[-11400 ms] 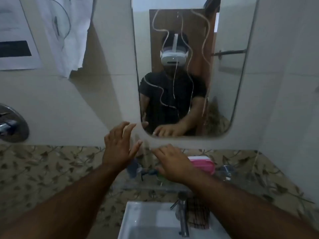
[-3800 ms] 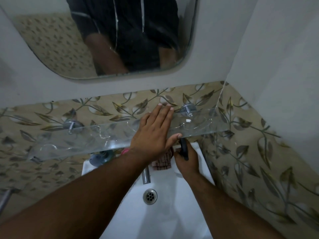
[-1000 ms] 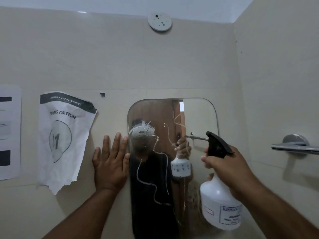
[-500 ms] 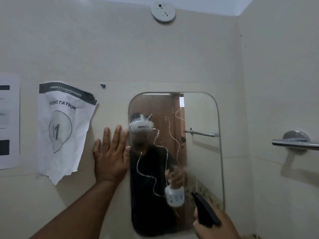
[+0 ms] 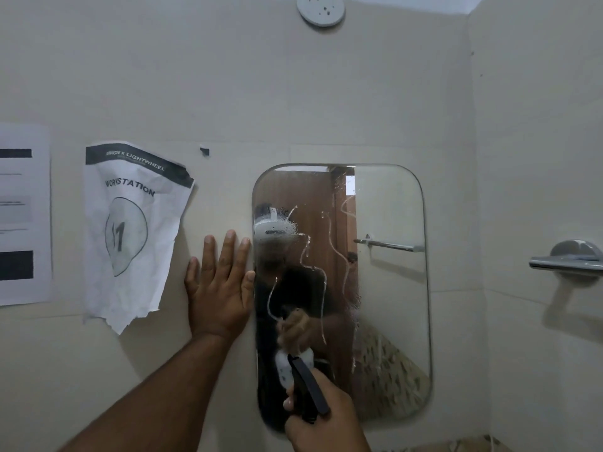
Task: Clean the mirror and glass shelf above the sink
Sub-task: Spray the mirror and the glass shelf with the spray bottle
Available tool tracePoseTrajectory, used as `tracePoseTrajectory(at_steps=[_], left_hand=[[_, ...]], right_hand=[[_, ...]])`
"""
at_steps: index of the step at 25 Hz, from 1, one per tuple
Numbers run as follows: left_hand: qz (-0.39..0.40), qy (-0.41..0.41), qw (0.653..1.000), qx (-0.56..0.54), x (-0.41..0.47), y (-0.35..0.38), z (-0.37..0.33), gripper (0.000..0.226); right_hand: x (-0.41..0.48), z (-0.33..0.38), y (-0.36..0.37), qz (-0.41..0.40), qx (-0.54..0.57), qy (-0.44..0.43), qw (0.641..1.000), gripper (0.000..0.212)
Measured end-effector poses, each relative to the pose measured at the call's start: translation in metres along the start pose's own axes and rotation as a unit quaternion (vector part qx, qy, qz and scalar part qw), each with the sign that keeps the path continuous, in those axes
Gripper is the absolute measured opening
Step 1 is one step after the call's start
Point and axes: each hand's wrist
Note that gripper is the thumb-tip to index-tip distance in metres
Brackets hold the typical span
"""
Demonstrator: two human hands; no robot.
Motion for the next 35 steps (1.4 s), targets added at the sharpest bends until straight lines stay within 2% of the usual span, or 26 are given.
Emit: tracePoseTrajectory(at_steps=[2,4,12,22,27,35], left_hand=[[0.001,-0.001,1.000,0.002,0.000,0.001,0.000,0.060],[0.005,0.000,1.000,0.004,0.000,0.000,0.001,0.060],[0.007,-0.003,1.000,-0.010,-0.001,-0.001,0.001,0.059],[0.042,-0.008,0.999,-0.012,0.001,-0.005,0.000,0.061],[0.074,-0.006,0.997,-0.017,0.001,-0.014,0.000,0.060],[0.075,-0.014,0.997,-0.019,0.000,-0.014,-0.002,0.060]], right_hand=[[0.002,0.011,-0.004,0.043,0.050,0.038,0.997,0.033],[0.008,0.017,-0.007,0.030,0.019,0.026,0.999,0.028],[0.007,0.012,-0.002,0.010,-0.047,0.012,0.999,0.030],[0.010,0.006,0.000,-0.025,-0.019,-0.016,0.999,0.029],[0.005,0.003,0.000,-0.037,0.014,-0.002,0.999,0.030],[0.007,-0.003,-0.001,-0.046,0.012,-0.003,0.999,0.031]])
Point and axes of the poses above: each hand's wrist, its own x-axis towards the middle knuckle, its own y-axis out of the palm, z = x × y, and after that the axes turned 1 degree about -z, right-handed
